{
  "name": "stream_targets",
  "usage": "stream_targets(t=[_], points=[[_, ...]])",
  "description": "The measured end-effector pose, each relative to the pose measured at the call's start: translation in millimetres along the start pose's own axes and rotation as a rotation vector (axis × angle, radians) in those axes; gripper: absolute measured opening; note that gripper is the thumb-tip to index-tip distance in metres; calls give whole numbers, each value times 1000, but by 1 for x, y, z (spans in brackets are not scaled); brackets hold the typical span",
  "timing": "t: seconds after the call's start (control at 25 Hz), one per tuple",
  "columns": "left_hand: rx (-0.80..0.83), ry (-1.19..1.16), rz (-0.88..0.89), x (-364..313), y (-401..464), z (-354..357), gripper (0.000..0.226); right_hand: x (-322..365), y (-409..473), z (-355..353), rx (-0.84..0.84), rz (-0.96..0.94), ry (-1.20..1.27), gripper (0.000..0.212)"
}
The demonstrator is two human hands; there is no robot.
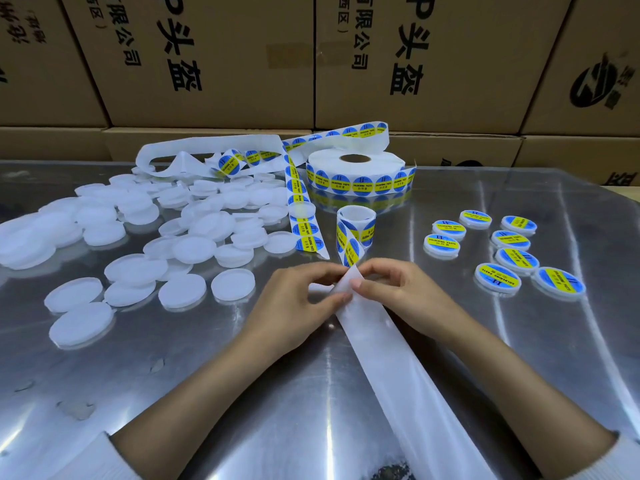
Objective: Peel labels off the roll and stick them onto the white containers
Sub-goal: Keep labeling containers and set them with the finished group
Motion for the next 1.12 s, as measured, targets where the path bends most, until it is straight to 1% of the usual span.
stream_targets(t=[0.04,0.12,0.2,0.36,0.44,0.52,0.6,0.72,0.8,0.84,0.88,0.92,1.0,1.04,1.08,1.12], points=[[-37,-21,-11,1,0,-3,27,1,0,1,14,-15,-18,12],[-103,-36,-43,2,1,-6,28,-1,0,4,33,-18,-65,21],[-141,-43,-70,3,1,-7,25,-5,1,4,12,15,-112,29],[-152,-116,-101,3,0,-5,22,-6,2,0,4,43,-209,28],[-141,-134,-86,1,0,-4,20,-4,1,-6,-48,39,-302,31],[-144,-131,-61,-2,0,-4,15,-2,-1,-12,-114,44,-472,28],[-172,-116,-29,-4,1,-8,11,-1,-4,-20,-181,89,-625,23],[-274,-142,8,-8,2,-20,10,-8,-5,-30,-211,191,-724,18],[-361,-155,24,-10,3,-29,9,-10,-5,-33,-199,214,-807,13],[-395,-147,32,-12,3,-33,8,-9,-4,-34,-225,205,-829,12],[-415,-133,49,-15,2,-35,5,-5,-5,-37,-290,179,-825,16],[-421,-112,79,-19,2,-36,4,0,-6,-40,-391,123,-783,17],[-406,-44,169,-28,-1,-36,10,14,-10,-46,-589,-34,-614,15],[-388,-5,219,-32,-3,-34,14,18,-12,-47,-620,-76,-534,23],[-369,38,261,-35,-4,-32,18,19,-12,-46,-597,-90,-466,33],[-349,82,292,-37,-5,-30,22,21,-11,-42,-522,-86,-402,41]])
Point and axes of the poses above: each hand's wrist, its own y-axis towards the middle knuckle, its own z-axis out of the palm, x = y × z, the point moved 5 cm from there along y, towards the middle knuckle, and after that the axes turned 6 degrees about -y, right-handed, at the moved point
